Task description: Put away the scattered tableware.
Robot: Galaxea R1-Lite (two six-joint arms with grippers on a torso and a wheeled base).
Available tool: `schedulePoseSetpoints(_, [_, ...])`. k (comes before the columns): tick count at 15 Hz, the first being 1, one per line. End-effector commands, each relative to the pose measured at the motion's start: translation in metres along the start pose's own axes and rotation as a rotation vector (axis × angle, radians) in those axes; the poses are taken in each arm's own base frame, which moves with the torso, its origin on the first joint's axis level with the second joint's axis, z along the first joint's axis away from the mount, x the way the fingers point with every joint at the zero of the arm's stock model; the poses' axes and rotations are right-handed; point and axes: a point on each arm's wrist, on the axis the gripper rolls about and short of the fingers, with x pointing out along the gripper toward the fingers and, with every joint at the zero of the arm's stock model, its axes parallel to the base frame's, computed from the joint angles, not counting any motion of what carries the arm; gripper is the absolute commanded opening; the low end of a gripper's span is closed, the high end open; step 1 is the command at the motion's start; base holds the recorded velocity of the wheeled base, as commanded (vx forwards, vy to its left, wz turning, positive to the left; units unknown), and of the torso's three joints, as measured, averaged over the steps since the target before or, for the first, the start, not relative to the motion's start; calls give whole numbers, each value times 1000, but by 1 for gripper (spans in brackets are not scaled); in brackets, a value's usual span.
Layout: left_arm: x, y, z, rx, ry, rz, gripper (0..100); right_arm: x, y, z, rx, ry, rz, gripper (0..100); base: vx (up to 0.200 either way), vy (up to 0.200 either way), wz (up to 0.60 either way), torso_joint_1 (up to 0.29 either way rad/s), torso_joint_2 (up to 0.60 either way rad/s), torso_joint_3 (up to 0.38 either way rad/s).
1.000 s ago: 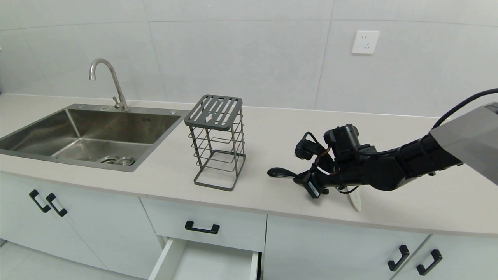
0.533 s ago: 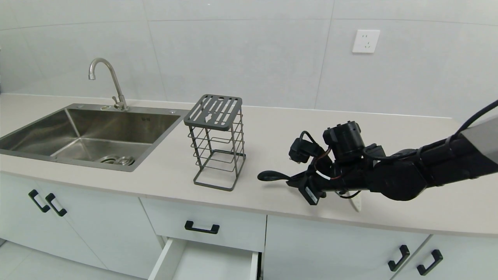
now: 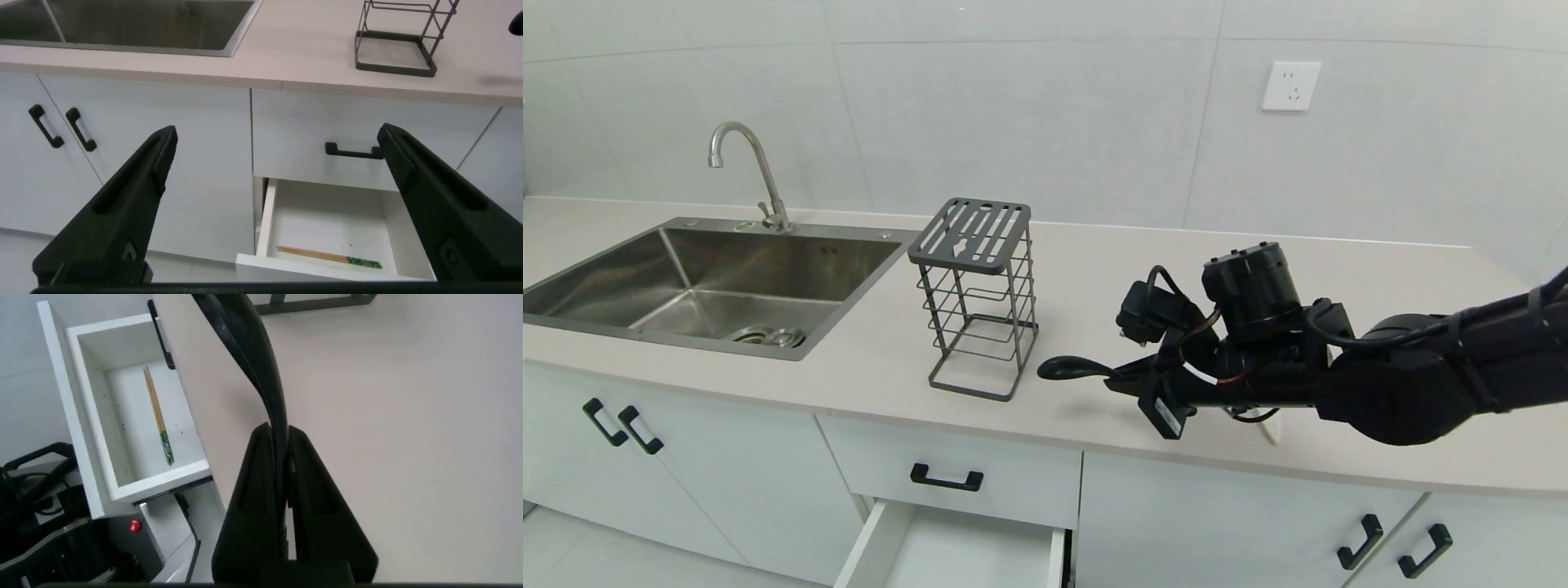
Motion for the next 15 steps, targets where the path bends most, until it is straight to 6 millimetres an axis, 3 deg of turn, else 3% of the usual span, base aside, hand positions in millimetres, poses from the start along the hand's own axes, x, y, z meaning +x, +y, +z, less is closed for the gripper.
schedulePoseSetpoints(1, [0, 0, 0, 0, 1, 0, 100, -21, 13, 7, -21, -34, 8, 0, 0, 0, 0, 0, 0, 0])
schedulePoseSetpoints(4, [0, 0, 0, 0, 1, 0, 100, -31, 32, 20, -4, -76, 44, 0, 0, 0, 0, 0, 0, 0])
schedulePoseSetpoints(8, [0, 0, 0, 0, 1, 0, 100, -26, 80, 36, 5, -111, 156, 0, 0, 0, 0, 0, 0, 0])
schedulePoseSetpoints(15, [0, 0, 0, 0, 1, 0, 100, -24, 104, 50, 120, -141, 173, 0, 0, 0, 0, 0, 0, 0])
